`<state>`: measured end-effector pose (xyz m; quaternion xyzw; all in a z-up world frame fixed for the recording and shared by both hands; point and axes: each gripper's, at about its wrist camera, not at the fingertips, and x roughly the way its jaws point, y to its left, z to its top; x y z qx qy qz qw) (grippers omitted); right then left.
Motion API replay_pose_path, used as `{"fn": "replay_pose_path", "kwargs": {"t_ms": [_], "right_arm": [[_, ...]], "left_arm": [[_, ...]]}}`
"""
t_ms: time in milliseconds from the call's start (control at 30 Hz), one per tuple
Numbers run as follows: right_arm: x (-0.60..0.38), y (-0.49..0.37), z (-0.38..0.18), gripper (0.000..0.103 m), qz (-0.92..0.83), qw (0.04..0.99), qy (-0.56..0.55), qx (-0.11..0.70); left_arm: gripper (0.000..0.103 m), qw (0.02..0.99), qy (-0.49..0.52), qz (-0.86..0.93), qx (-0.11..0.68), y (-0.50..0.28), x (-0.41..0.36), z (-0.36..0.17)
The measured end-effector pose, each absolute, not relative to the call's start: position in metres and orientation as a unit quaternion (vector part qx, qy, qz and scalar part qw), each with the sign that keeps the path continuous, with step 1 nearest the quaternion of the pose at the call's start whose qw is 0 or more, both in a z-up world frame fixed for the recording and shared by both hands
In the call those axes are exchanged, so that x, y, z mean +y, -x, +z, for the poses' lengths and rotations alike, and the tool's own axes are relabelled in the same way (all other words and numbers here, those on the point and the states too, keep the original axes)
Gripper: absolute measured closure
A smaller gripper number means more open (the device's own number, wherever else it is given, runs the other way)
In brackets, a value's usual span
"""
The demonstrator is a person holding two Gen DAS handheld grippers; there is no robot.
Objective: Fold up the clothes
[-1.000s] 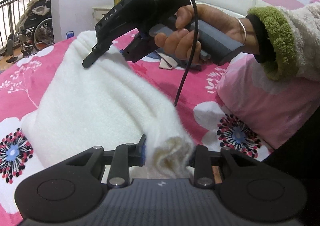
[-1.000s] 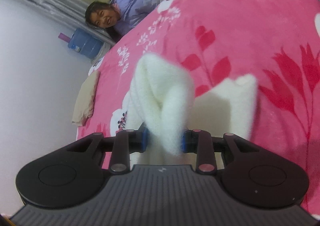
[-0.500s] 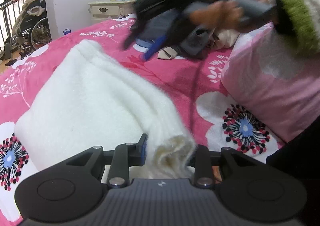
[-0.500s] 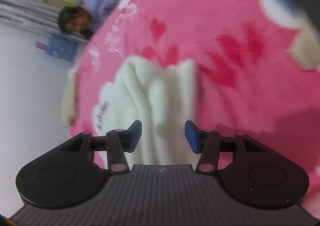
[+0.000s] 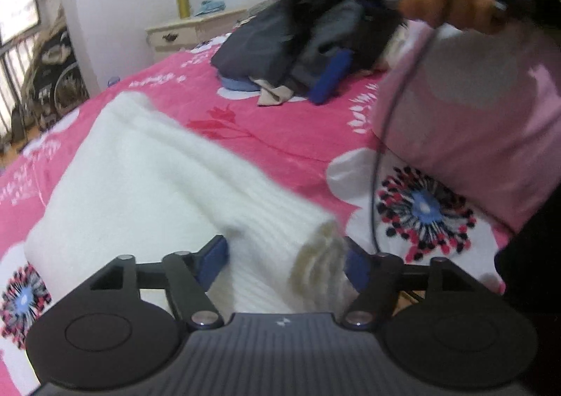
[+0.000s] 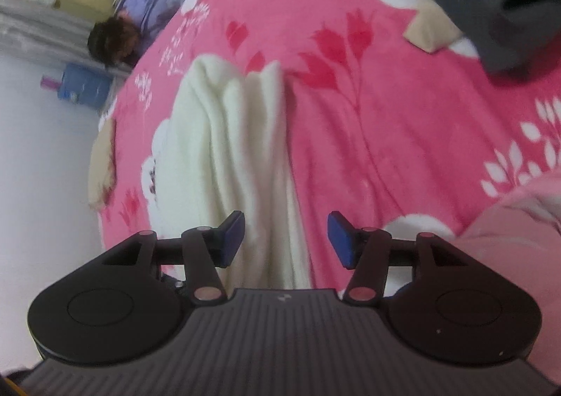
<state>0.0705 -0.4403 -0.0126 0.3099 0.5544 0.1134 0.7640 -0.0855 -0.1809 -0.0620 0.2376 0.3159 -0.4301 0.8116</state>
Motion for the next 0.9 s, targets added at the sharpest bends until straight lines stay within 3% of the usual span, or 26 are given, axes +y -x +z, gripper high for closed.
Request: {"fn": "replay_pose_path", "kwargs": {"t_ms": [200, 367, 533, 600, 667, 733, 900], "right_arm": [[-0.414, -0.065, -0.032, 0.048, 0.162, 0.738, -0.325, 0.568], [-0.390, -0.062, -0.042, 0.033, 0.210, 0.709, -0.352, 0.574], [-0.352, -0.057, -0.044, 0.031, 0.236, 0.723, -0.275, 0.588], [-0.344, -0.052, -0.050, 0.038, 0.231, 0.726, -0.246, 0.599], [-0.341, -0.048, -0.056, 0.064, 0.224, 0.723, -0.232, 0.610], [-0.343, -0.046, -0.060, 0.075, 0.221, 0.721, -0.243, 0.610], [-0.349, -0.045, -0.054, 0.084, 0.243, 0.702, -0.304, 0.597]], "left_arm": [[0.028, 0.794, -0.278, -0.454, 0.294, 0.110, -0.180, -0.059], [0.028, 0.787, -0.264, -0.471, 0.298, 0.116, -0.172, -0.056], [0.028, 0.779, -0.287, -0.480, 0.283, 0.128, -0.165, -0.058], [0.029, 0.777, -0.301, -0.480, 0.274, 0.133, -0.160, -0.060], [0.029, 0.776, -0.321, -0.475, 0.263, 0.138, -0.154, -0.062], [0.030, 0.776, -0.347, -0.464, 0.251, 0.143, -0.150, -0.067], [0.038, 0.777, -0.402, -0.425, 0.233, 0.145, -0.146, -0.080]]}}
